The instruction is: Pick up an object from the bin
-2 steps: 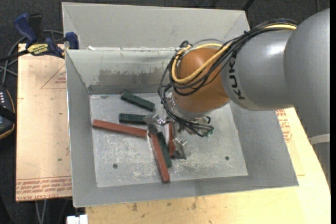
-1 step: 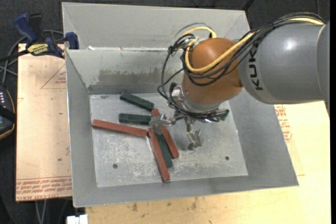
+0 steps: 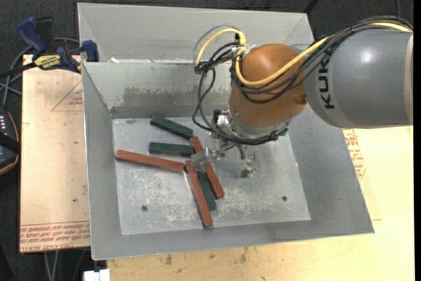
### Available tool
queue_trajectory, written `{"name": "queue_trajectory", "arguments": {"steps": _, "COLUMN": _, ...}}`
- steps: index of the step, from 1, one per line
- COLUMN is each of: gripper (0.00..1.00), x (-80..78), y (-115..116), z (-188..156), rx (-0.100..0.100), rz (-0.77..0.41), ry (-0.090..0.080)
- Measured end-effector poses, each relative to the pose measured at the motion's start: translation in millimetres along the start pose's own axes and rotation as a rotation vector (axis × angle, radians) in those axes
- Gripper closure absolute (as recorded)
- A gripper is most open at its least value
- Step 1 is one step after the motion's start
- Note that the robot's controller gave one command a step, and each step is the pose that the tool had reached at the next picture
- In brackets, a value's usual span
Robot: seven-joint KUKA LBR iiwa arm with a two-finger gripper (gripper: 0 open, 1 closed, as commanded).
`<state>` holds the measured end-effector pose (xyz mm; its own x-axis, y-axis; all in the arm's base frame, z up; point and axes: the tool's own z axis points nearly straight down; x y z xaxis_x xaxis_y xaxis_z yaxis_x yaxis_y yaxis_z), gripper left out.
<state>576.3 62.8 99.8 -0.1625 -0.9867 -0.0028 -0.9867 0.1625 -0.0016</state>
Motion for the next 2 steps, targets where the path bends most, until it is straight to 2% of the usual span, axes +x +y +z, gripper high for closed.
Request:
{"name": "queue_trajectory", "arguments": {"steps": 1, "gripper": 0.0, "x": -7.3, "y": 4.4, "z": 28.6, "rx": 0.002, "rz": -0.051, "ry": -0.004}}
{"name": "queue_trajectory", "arguments": {"steps": 2, "gripper": 0.0, "x": -8.6, "y": 3.8, "z": 27.7, "rx": 0.0, "rz": -0.048, "ry": -0.001}}
